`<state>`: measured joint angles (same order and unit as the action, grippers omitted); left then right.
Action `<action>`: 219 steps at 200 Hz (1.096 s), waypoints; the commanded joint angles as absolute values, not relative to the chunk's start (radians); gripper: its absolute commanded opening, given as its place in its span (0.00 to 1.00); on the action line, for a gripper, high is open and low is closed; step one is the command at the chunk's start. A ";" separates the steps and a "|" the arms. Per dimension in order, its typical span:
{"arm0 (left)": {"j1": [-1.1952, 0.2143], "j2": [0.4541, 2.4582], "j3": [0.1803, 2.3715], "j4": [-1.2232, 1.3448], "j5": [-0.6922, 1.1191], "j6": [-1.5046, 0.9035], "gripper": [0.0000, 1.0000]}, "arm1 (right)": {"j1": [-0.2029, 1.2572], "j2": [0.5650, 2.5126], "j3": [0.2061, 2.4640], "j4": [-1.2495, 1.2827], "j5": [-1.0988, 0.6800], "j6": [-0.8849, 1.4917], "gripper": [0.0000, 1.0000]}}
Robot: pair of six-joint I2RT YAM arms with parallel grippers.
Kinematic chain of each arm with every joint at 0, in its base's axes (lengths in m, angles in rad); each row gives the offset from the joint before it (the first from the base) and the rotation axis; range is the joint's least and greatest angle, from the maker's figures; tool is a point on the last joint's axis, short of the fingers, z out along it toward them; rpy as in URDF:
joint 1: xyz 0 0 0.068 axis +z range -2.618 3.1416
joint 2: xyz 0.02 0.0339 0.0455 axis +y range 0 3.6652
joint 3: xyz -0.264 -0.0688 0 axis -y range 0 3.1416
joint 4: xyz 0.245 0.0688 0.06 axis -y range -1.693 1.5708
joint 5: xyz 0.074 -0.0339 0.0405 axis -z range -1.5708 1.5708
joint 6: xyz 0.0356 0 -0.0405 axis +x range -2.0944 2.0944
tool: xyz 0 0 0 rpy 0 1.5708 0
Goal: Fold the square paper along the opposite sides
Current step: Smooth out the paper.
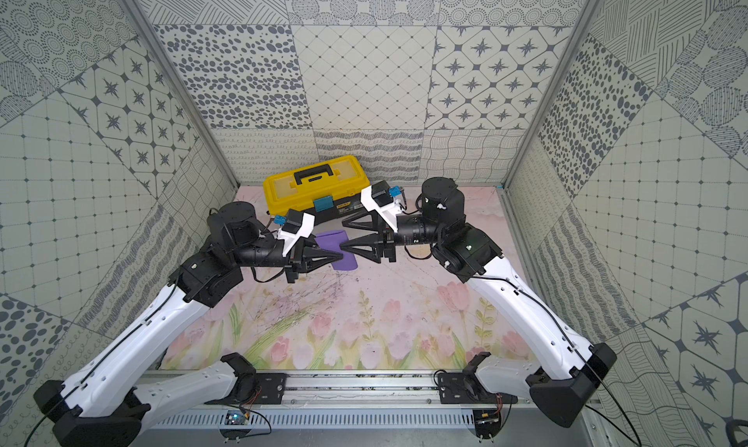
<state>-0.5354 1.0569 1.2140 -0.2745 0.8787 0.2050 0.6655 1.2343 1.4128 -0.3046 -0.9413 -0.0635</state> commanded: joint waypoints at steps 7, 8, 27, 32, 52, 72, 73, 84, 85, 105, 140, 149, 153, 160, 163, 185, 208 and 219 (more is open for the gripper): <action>-0.539 1.053 1.229 -0.240 0.858 0.197 0.16 | 0.663 1.221 1.391 -0.321 -0.983 -0.077 0.52; -0.539 1.053 1.229 -0.240 0.858 0.196 0.16 | 0.663 1.220 1.391 -0.322 -0.984 -0.078 0.51; -0.539 1.052 1.227 -0.219 0.842 0.170 0.16 | 0.664 1.219 1.381 -0.338 -0.974 -0.088 0.45; -0.538 1.052 1.227 -0.215 0.837 0.163 0.16 | 0.664 1.219 1.379 -0.343 -0.971 -0.091 0.43; -0.538 1.049 1.226 -0.200 0.817 0.140 0.16 | 0.665 1.218 1.371 -0.351 -0.957 -0.098 0.38; -0.538 1.041 1.224 -0.193 0.787 0.129 0.16 | 0.664 1.212 1.357 -0.350 -0.954 -0.103 0.36; -0.538 1.041 1.224 -0.191 0.786 0.128 0.16 | 0.664 1.212 1.357 -0.351 -0.953 -0.104 0.35; -0.538 1.036 1.221 -0.184 0.771 0.122 0.16 | 0.664 1.206 1.349 -0.350 -0.953 -0.107 0.34; -0.538 1.035 1.220 -0.183 0.771 0.122 0.16 | 0.664 1.206 1.348 -0.350 -0.953 -0.107 0.34; -0.539 1.022 1.212 -0.164 0.755 0.112 0.16 | 0.665 1.198 1.336 -0.350 -0.948 -0.117 0.33; -0.538 1.014 1.206 -0.149 0.754 0.100 0.17 | 0.664 1.195 1.332 -0.351 -0.952 -0.127 0.30; -0.538 1.015 1.206 -0.148 0.757 0.100 0.17 | 0.666 1.195 1.333 -0.351 -0.952 -0.129 0.29; -0.538 1.015 1.206 -0.147 0.758 0.098 0.17 | 0.665 1.195 1.333 -0.351 -0.953 -0.130 0.29; -0.538 1.017 1.206 -0.145 0.759 0.097 0.17 | 0.666 1.196 1.333 -0.351 -0.954 -0.132 0.28; -0.538 1.018 1.205 -0.144 0.759 0.095 0.17 | 0.666 1.197 1.333 -0.350 -0.954 -0.132 0.28; -0.538 1.024 1.206 -0.138 0.762 0.092 0.17 | 0.666 1.201 1.333 -0.350 -0.958 -0.132 0.24; -0.538 1.028 1.206 -0.133 0.766 0.088 0.18 | 0.667 1.206 1.335 -0.350 -0.958 -0.132 0.21; -0.538 1.030 1.205 -0.130 0.771 0.086 0.18 | 0.666 1.207 1.335 -0.350 -0.957 -0.135 0.20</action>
